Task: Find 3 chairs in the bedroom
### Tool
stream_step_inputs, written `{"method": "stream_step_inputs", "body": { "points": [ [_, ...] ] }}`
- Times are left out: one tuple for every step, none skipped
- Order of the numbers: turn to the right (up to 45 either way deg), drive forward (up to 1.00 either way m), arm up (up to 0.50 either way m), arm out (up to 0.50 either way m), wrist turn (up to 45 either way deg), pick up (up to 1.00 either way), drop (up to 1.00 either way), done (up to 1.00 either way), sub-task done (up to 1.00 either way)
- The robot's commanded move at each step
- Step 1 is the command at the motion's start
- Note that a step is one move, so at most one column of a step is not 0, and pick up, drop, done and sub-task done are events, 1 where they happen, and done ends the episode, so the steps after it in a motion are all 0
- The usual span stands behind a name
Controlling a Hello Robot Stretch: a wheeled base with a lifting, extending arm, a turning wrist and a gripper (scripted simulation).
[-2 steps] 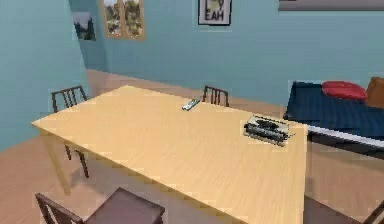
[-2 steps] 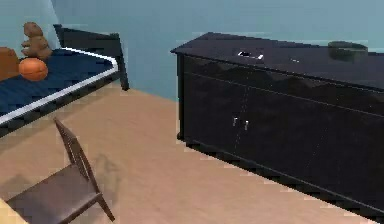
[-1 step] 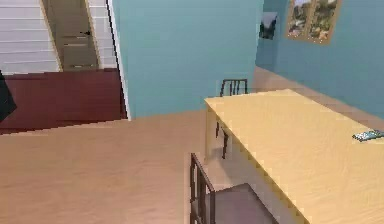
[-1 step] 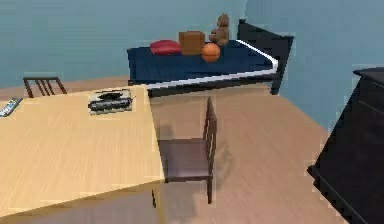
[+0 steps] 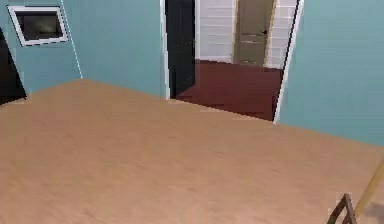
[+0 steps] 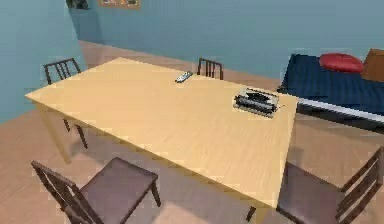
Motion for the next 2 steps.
{"method": "stream_step_inputs", "body": {
  "points": [
    [-21.0, 0.00, 0.00, 0.00, 0.0, 0.00, 0.00, 0.00, 0.00],
    [0.0, 0.40, 0.00, 0.00, 0.0, 0.00, 0.00, 0.00, 0.00]
  ]
}}
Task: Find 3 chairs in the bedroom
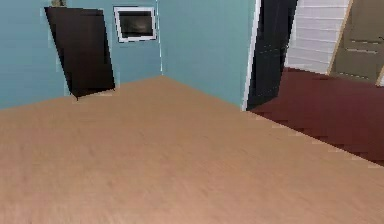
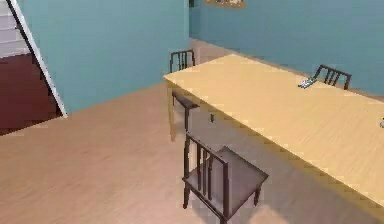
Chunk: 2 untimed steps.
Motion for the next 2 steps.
{"method": "stream_step_inputs", "body": {
  "points": [
    [45.0, 0.00, 0.00, 0.00, 0.0, 0.00, 0.00, 0.00, 0.00],
    [0.0, 1.00, 0.00, 0.00, 0.0, 0.00, 0.00, 0.00, 0.00]
  ]
}}
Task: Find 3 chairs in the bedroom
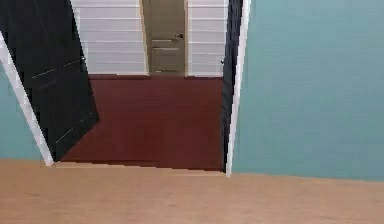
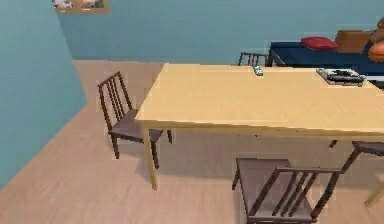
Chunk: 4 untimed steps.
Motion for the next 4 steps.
{"method": "stream_step_inputs", "body": {
  "points": [
    [45.0, 0.00, 0.00, 0.00, 0.0, 0.00, 0.00, 0.00, 0.00],
    [27.0, 0.00, 0.00, 0.00, 0.0, 0.00, 0.00, 0.00, 0.00],
    [0.0, 0.05, 0.00, 0.00, 0.0, 0.00, 0.00, 0.00, 0.00],
    [-30.0, 0.00, 0.00, 0.00, 0.0, 0.00, 0.00, 0.00, 0.00]
  ]
}}
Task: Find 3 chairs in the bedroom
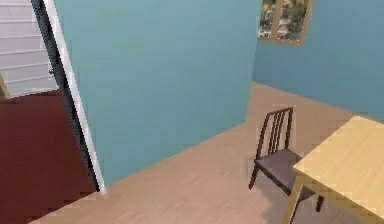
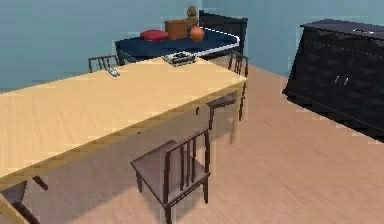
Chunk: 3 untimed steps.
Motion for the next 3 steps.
{"method": "stream_step_inputs", "body": {
  "points": [
    [0.0, 0.20, 0.00, 0.00, 0.0, 0.00, 0.00, 0.00, 0.00],
    [36.0, 0.00, 0.00, 0.00, 0.0, 0.00, 0.00, 0.00, 0.00],
    [0.0, 0.00, 0.00, 0.00, 0.0, 0.00, 0.00, 1.00, 0.00]
  ]
}}
